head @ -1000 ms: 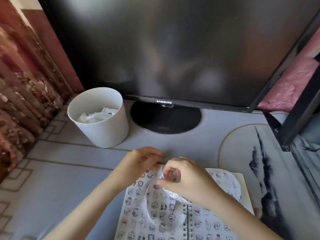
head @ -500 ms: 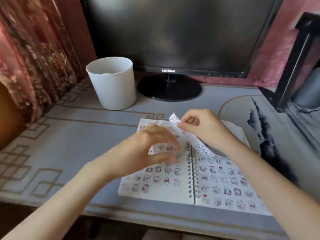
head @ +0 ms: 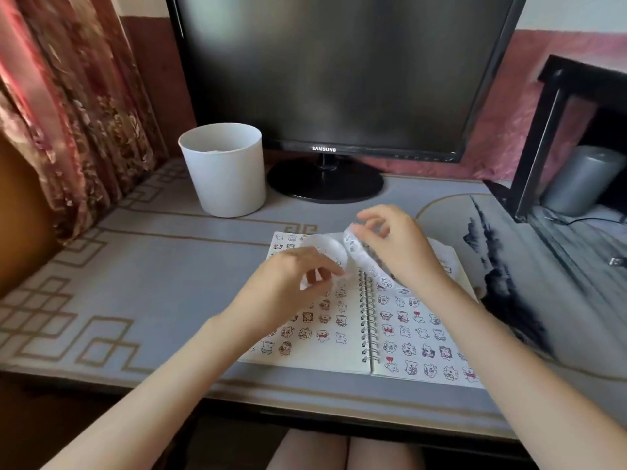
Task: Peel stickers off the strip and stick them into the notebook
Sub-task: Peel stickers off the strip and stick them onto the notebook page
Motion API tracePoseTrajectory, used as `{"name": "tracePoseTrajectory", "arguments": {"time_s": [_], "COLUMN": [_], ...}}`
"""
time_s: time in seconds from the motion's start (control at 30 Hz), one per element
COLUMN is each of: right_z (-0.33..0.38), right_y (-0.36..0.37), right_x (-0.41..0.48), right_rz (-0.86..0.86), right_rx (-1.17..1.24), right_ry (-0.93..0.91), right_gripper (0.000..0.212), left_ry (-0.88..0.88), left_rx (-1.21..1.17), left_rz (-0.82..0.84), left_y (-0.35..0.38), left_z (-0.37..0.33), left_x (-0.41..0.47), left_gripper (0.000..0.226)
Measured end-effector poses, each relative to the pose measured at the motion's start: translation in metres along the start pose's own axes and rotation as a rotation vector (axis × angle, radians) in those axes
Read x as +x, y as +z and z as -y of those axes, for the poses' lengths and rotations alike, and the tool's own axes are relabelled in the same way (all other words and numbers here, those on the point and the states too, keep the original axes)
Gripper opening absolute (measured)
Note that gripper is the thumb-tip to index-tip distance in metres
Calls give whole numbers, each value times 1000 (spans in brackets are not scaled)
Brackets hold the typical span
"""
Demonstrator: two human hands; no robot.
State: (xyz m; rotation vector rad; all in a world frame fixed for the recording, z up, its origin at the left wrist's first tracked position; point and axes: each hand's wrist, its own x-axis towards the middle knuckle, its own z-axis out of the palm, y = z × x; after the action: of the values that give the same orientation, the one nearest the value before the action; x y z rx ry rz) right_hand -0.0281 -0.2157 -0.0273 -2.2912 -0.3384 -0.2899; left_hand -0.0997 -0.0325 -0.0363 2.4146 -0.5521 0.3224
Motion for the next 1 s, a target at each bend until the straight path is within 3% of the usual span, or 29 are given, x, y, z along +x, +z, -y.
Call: {"name": "tracePoseTrajectory", "arguments": {"time_s": [0.17,0.33,0.5,0.8,0.9,1.0], "right_z": [18,37,45,48,41,31], "right_y": [-8,-10,2,13,13,4], "right_x": [-20,-41,-42,-45,-44,-40], "right_rz": [-214,-34,-18,-62,-84,-112], "right_rx": [150,479,701,718,619,287], "right_ry": [-135,-30,87,120,106,39], "right_gripper": [10,8,12,6,6,11], "left_ry": [-323,-383,-389,-367,-359,-290], "left_rx": [-552,-788,-788,-729,-651,-432], "left_rz": [-129,-168,-128,-101,-115,-94], "left_y": [-10,-13,-11,-10,-12,-16], "left_z": [-3,-1,-1,2,1,4], "left_x": [5,3,-1,-9,-10,-11], "left_gripper": [12,16,14,11,7,7]}}
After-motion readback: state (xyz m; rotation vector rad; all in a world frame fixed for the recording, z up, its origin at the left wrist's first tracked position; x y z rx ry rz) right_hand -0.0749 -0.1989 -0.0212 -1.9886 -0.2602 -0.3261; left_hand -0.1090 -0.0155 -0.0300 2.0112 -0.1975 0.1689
